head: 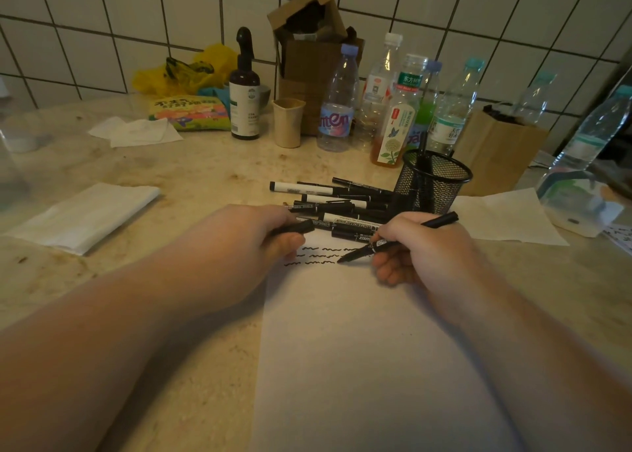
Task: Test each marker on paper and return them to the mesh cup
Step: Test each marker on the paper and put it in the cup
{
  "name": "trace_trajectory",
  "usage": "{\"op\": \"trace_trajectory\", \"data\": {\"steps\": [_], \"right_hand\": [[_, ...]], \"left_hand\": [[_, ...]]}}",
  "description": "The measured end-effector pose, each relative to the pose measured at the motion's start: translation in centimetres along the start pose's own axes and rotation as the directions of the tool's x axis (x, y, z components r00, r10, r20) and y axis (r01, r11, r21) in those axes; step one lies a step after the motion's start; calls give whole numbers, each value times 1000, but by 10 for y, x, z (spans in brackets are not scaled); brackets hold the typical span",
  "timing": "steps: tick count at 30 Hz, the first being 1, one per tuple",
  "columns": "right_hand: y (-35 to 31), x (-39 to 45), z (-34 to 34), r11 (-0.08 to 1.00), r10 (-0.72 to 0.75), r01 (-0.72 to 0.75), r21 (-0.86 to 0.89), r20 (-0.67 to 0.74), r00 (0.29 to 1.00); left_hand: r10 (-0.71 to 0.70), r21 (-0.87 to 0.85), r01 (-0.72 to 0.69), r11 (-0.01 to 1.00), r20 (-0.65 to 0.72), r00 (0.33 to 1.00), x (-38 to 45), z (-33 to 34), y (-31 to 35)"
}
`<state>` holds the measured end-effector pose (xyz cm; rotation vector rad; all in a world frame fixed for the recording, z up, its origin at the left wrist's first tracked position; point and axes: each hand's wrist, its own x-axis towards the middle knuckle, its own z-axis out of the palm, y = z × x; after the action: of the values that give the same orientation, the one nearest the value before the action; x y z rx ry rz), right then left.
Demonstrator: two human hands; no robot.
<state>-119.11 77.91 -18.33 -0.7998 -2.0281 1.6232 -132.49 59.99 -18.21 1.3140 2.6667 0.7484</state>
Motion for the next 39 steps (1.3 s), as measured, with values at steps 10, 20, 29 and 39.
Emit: {"op": "trace_trajectory", "data": {"steps": [10,20,29,39], "right_hand": [[1,3,-1,1000,14,-14,-12,-38,999],[0,4,-3,997,69,-65,35,-107,992],[-8,-2,-3,928,-20,5,373,34,999],[-9,-5,-1,899,-73,2,438,147,986]], "left_hand": [[-9,16,9,1000,6,1000,1,0,1],[-27,50,26,998,20,999,0,-2,3],[-3,40,2,999,24,1000,-1,-2,2],[36,-16,-35,999,20,999,-2,-1,1]]}}
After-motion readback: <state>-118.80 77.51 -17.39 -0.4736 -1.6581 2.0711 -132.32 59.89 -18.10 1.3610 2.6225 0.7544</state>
